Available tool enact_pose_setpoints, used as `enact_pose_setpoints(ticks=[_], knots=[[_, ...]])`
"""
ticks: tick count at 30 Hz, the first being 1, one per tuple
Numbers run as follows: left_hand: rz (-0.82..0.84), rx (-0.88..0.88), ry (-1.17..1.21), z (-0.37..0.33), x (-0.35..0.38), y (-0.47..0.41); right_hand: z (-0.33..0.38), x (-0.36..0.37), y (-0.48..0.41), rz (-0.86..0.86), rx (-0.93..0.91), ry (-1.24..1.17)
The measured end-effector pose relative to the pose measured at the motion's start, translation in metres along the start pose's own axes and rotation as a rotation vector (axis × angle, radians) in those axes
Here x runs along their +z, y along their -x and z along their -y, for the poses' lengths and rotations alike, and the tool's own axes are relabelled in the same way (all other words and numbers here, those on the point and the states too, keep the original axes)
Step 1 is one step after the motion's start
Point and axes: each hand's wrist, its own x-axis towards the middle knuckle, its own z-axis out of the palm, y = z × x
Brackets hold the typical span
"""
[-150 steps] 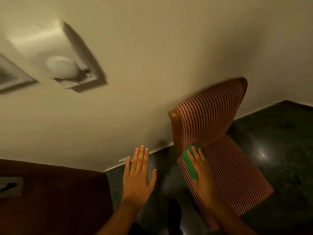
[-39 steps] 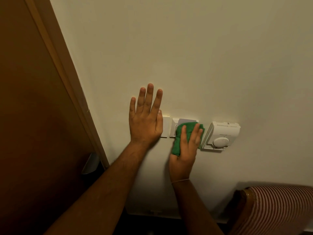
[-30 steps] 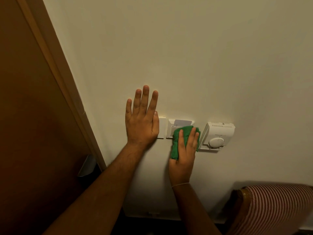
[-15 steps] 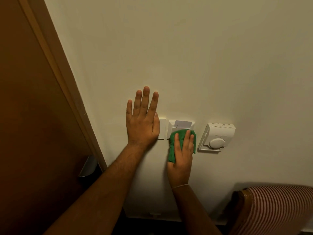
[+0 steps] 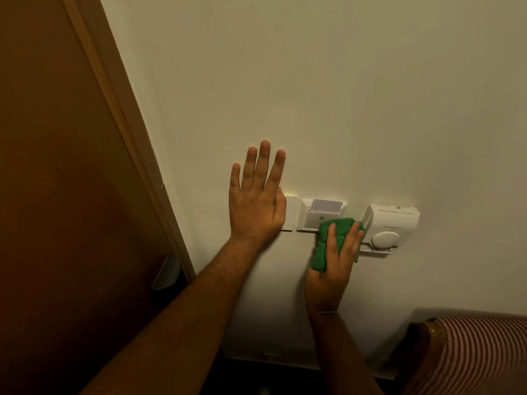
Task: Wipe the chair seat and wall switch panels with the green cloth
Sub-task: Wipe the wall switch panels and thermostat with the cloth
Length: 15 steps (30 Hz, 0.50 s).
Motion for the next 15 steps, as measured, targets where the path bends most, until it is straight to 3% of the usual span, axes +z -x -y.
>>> enact_pose_setpoints(ticks=[9, 15], knots=[[0.000, -0.004, 0.000, -0.001, 0.000, 0.001, 0.021, 0.020, 0.018, 0.124, -0.010, -0.011], [0.008, -0.008, -0.021, -0.001, -0.002, 0.000, -0.003, 0.002, 0.013, 0.037, 0.106, -0.005]])
